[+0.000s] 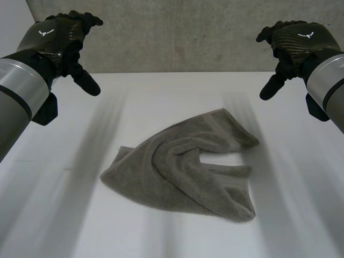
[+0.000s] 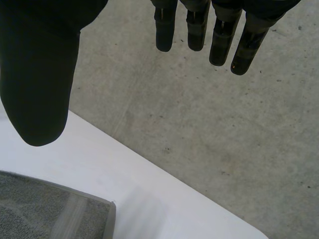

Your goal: Fold the towel.

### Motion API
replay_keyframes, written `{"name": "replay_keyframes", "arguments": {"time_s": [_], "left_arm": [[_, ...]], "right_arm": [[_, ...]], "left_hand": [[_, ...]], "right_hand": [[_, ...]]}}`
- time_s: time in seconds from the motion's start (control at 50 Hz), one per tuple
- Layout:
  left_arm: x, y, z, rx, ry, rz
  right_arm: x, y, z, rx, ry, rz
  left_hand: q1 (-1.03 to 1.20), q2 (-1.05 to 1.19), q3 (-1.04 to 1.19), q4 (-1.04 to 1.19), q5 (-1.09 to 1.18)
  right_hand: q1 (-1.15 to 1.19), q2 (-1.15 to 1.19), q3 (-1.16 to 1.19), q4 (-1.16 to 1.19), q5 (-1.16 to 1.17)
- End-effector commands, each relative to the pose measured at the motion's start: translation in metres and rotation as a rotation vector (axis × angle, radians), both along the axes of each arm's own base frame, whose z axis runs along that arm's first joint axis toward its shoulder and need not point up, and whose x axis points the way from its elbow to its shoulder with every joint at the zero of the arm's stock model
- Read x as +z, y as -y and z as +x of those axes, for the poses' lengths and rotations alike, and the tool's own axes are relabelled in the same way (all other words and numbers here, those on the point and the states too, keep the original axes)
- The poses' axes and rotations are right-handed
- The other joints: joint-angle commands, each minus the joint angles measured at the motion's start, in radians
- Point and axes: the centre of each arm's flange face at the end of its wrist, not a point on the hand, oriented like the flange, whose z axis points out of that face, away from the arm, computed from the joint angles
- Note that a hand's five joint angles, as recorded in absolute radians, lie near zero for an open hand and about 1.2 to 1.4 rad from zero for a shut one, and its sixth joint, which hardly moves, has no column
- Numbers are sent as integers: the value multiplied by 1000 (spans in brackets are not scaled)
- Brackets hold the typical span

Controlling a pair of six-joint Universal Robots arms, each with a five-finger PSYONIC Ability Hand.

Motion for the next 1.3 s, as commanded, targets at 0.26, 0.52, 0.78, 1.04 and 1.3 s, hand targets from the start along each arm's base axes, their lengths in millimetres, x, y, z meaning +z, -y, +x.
{"name": "replay_keyframes", "arguments": {"time_s": [0.26, 0.52, 0.78, 1.04, 1.3], "left_arm": [[-32, 23, -8, -11, 36, 87], [-38, 20, -8, -11, 43, 107], [-76, 14, -5, 1, -10, 269], [-119, 17, 11, 66, -71, 438], [-167, 24, 9, 82, -18, 574]], "right_arm": [[-70, 6, 33, 260, -156, 200], [-170, 27, 82, 371, -194, 327], [-186, 47, 105, 377, -150, 132], [-163, 38, 100, 384, -143, 113], [-201, 40, 100, 374, -181, 186]], "left_hand": [[44, 54, 52, 51, 18], [35, 45, 43, 42, 9], [24, 33, 32, 30, -2], [15, 24, 23, 22, -11], [24, 33, 32, 30, -2]], "right_hand": [[-41, -60, -39, -58, -59], [19, 0, 21, 2, 1], [1180, 1161, 1182, 1163, 1162], [1181, 1162, 1183, 1164, 1162], [436, 416, 438, 419, 417]]}}
